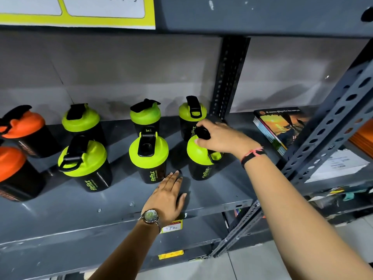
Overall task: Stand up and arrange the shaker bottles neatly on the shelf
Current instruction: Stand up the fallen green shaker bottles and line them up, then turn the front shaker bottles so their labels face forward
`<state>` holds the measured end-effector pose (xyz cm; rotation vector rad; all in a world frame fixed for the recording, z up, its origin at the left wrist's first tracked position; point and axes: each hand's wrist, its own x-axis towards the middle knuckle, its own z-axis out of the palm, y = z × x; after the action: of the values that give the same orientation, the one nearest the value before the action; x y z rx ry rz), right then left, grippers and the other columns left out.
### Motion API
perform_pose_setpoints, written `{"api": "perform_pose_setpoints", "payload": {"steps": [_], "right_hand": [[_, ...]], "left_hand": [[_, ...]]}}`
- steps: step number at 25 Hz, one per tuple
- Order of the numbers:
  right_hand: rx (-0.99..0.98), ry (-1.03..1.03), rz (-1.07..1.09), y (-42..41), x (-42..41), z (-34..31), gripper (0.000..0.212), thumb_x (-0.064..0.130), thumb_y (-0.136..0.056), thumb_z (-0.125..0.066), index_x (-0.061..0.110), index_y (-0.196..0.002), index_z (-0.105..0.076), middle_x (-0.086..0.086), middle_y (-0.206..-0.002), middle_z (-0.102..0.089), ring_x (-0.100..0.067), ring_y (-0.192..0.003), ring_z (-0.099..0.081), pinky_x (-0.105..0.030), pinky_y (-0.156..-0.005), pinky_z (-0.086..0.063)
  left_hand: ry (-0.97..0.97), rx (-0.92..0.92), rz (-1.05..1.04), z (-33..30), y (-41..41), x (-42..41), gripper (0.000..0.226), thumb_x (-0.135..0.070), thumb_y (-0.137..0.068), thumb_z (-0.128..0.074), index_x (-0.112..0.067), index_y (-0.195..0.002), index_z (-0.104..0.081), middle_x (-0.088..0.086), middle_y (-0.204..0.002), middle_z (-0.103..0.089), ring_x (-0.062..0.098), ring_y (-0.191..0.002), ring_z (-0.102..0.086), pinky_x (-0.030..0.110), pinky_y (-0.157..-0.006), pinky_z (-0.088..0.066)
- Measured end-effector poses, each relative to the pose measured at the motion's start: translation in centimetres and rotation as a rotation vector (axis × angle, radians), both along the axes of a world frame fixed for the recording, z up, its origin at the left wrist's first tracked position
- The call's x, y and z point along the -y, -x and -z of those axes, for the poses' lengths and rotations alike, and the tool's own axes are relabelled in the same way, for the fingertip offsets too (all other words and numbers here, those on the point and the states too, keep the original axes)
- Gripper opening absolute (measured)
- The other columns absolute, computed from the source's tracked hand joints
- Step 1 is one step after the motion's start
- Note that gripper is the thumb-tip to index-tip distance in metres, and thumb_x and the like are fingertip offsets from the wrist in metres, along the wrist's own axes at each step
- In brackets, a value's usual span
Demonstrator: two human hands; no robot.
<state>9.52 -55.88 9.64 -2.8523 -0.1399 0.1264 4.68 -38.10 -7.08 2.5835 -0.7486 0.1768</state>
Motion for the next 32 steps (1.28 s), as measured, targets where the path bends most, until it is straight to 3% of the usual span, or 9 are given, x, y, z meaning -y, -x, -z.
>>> {"api": "perform_pose_setpoints", "payload": {"steps": [6,8,11,13,15,17,19,26,32], "right_hand": [[0.01,-0.024,0.093,0.7,-1.4,0.4,0.053,0.045,-0.09,-0.045,0.013,-0.131,-0.034,-0.023,-0.127,-0.047,-0.04,-0.116,-0.047,-0.042,-0.091,-0.043],[0.209,-0.117,0.16,1.9,-0.7,1.1,0.05,0.044,-0.093,-0.038,0.012,-0.132,-0.034,-0.024,-0.128,-0.047,-0.042,-0.114,-0.049,-0.042,-0.09,-0.043],[0.588,-0.436,0.326,5.9,0.3,5.7,0.028,0.017,-0.095,-0.042,0.003,-0.119,-0.046,-0.022,-0.115,-0.052,-0.038,-0.102,-0.053,-0.034,-0.088,-0.037],[0.403,-0.621,0.371,8.4,0.1,9.6,0.04,0.007,-0.086,-0.057,0.001,-0.123,-0.041,-0.019,-0.118,-0.046,-0.029,-0.106,-0.051,-0.035,-0.097,-0.039],[0.197,-0.718,0.357,8.7,-0.7,12.3,0.075,0.012,-0.075,-0.073,0.003,-0.134,-0.029,-0.015,-0.133,-0.038,-0.025,-0.124,-0.041,-0.035,-0.107,-0.034],[0.193,-0.779,0.359,7.3,-1.6,13.2,0.093,0.019,-0.063,-0.083,0.006,-0.136,-0.027,-0.011,-0.137,-0.036,-0.02,-0.128,-0.037,-0.028,-0.106,-0.031],[0.249,-0.837,0.384,5.7,-2.2,13.5,0.089,0.019,-0.057,-0.086,0.008,-0.129,-0.035,-0.008,-0.129,-0.045,-0.017,-0.119,-0.045,-0.018,-0.097,-0.034],[0.302,-0.816,0.448,5.0,-1.8,14.3,0.063,0.023,-0.059,-0.084,0.013,-0.11,-0.049,-0.008,-0.109,-0.063,-0.019,-0.1,-0.059,-0.024,-0.083,-0.046],[0.259,-0.77,0.39,7.1,-0.8,14.7,0.066,0.026,-0.063,-0.081,0.016,-0.118,-0.047,-0.007,-0.113,-0.064,-0.02,-0.106,-0.059,-0.036,-0.094,-0.049]], "left_hand": [[0.021,0.012,0.012,-0.6,0.3,0.0,0.045,-0.02,-0.09,-0.048,-0.001,-0.13,-0.037,0.02,-0.142,-0.036,0.033,-0.133,-0.031,0.04,-0.111,-0.021],[0.07,0.027,0.0,-0.9,1.1,-0.5,0.038,-0.021,-0.088,-0.049,-0.004,-0.121,-0.048,0.02,-0.133,-0.049,0.034,-0.124,-0.043,0.041,-0.106,-0.032],[0.329,0.045,-0.251,-0.9,2.7,-2.3,0.028,-0.024,-0.076,-0.057,-0.005,-0.097,-0.055,0.021,-0.098,-0.061,0.04,-0.092,-0.058,0.036,-0.085,-0.043],[0.553,0.022,-0.511,-1.0,2.5,-3.2,0.046,-0.018,-0.067,-0.074,0.0,-0.101,-0.049,0.026,-0.098,-0.053,0.045,-0.094,-0.052,0.044,-0.087,-0.042],[0.715,-0.135,-0.644,-1.8,1.2,-3.1,0.084,-0.011,-0.057,-0.085,0.004,-0.122,-0.034,0.029,-0.121,-0.042,0.044,-0.117,-0.039,0.052,-0.102,-0.034],[0.819,-0.256,-0.61,-2.5,-0.7,-2.7,0.113,-0.01,-0.049,-0.088,0.0,-0.134,-0.015,0.025,-0.14,-0.028,0.036,-0.131,-0.027,0.05,-0.111,-0.024],[0.874,-0.294,-0.587,-2.8,-2.0,-2.2,0.122,-0.01,-0.046,-0.09,-0.005,-0.137,-0.008,0.021,-0.144,-0.027,0.031,-0.133,-0.027,0.05,-0.111,-0.025],[0.824,-0.255,-0.752,-2.8,-2.0,-1.9,0.076,-0.008,-0.052,-0.086,-0.001,-0.113,-0.04,0.022,-0.115,-0.058,0.037,-0.105,-0.055,0.038,-0.086,-0.044],[0.765,-0.205,-0.684,-2.3,0.4,-2.4,0.072,-0.011,-0.053,-0.086,-0.001,-0.11,-0.043,0.022,-0.111,-0.059,0.036,-0.102,-0.056,0.041,-0.084,-0.046]]}}
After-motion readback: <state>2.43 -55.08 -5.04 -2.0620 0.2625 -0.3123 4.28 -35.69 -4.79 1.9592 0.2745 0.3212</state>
